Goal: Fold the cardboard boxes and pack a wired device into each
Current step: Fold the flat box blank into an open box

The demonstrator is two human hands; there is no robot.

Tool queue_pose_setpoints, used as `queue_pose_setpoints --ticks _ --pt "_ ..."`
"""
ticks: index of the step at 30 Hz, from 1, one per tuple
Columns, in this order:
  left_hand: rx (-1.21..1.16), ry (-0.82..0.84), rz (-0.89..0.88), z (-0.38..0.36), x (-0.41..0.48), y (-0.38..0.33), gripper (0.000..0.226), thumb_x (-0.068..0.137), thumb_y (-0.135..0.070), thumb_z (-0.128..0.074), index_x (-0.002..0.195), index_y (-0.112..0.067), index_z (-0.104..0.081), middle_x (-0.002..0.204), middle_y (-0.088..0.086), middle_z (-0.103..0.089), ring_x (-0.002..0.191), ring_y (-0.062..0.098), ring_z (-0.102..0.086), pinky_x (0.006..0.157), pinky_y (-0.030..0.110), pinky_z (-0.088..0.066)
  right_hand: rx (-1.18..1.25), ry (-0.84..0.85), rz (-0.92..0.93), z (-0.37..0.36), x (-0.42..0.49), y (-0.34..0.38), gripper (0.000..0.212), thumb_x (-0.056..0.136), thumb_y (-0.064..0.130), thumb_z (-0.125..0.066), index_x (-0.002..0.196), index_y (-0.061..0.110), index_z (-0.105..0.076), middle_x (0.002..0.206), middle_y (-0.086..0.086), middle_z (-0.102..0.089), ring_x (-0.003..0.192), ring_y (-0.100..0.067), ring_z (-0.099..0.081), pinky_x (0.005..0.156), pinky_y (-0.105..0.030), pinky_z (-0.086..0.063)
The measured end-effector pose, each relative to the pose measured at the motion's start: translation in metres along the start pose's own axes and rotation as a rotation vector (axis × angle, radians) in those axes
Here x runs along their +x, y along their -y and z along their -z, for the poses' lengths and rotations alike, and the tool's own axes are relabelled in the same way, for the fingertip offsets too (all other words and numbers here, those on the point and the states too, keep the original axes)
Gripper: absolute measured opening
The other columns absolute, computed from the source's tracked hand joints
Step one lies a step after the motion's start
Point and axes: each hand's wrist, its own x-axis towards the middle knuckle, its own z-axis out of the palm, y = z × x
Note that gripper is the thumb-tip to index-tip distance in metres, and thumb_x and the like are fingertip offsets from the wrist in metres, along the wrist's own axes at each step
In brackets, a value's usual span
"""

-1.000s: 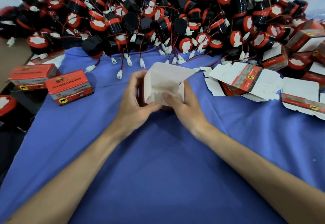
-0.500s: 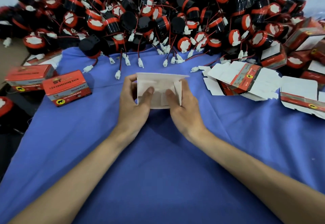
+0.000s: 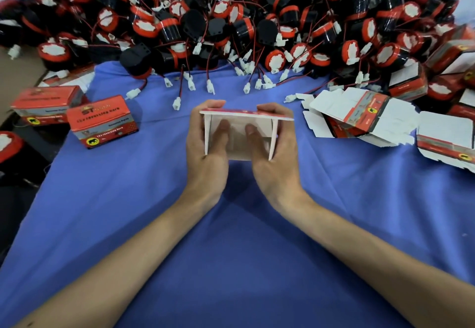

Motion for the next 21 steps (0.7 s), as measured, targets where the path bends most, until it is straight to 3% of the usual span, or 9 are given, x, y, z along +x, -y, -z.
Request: queue_pose_setpoints --ticks 6,12,16,19,21 --pt "0.002 -0.01 0.009 0.0001 0.0005 0.001 0.026 0.09 -0.003 -0.043 0.109 -0.018 -0.055 0.092 -0.014 -0.062 0.079 -0.009 -0.058 0.071 0.01 -0.045 -0.02 -0.013 0.007 0.0007 -0.0013 0.0015 0.031 0.08 0.018 -0.054 0.102 0.037 -0.043 0.094 0.029 -0.056 0.083 0.008 -0.055 0.066 -0.005 -0.041" --pt "0.046 0.031 -0.01 0.0014 -0.0001 0.0016 0.042 0.09 0.012 -0.047 0.105 -0.026 -0.053 0.088 -0.016 -0.063 0.078 -0.005 -0.06 0.071 0.014 -0.047 -0.028 -0.035 -0.037 0.0015 0.001 0.005 0.033 0.072 0.027 -0.056 0.1 0.038 -0.043 0.097 0.015 -0.057 0.085 -0.003 -0.058 0.068 -0.011 -0.044" --pt "0.057 0.068 0.016 -0.0026 -0.0015 -0.0006 0.035 0.082 -0.003 -0.052 0.106 -0.028 -0.05 0.093 -0.013 -0.06 0.08 -0.006 -0.058 0.071 0.012 -0.047 -0.085 -0.07 -0.084 0.0041 0.0033 0.0046 0.031 0.072 0.035 -0.058 0.098 0.042 -0.043 0.097 0.013 -0.058 0.087 -0.006 -0.058 0.071 -0.013 -0.046" --pt "0.031 0.06 0.044 -0.0028 -0.0003 0.0011 0.034 0.08 -0.003 -0.059 0.107 -0.021 -0.048 0.091 -0.01 -0.059 0.078 -0.002 -0.058 0.07 0.019 -0.051 -0.125 0.025 -0.11 0.0061 0.0058 0.005 0.04 0.075 0.035 -0.064 0.108 0.041 -0.044 0.104 0.009 -0.061 0.093 -0.006 -0.06 0.077 -0.018 -0.048" --pt "-0.022 0.046 0.093 0.0007 0.0008 0.0028 0.039 0.075 -0.002 -0.06 0.108 -0.019 -0.047 0.09 -0.001 -0.061 0.078 0.008 -0.06 0.069 0.033 -0.054 -0.09 0.174 -0.134 0.0077 0.0033 0.0043 0.058 0.074 0.039 -0.067 0.125 0.04 -0.039 0.121 0.004 -0.057 0.11 -0.01 -0.057 0.093 -0.029 -0.049"
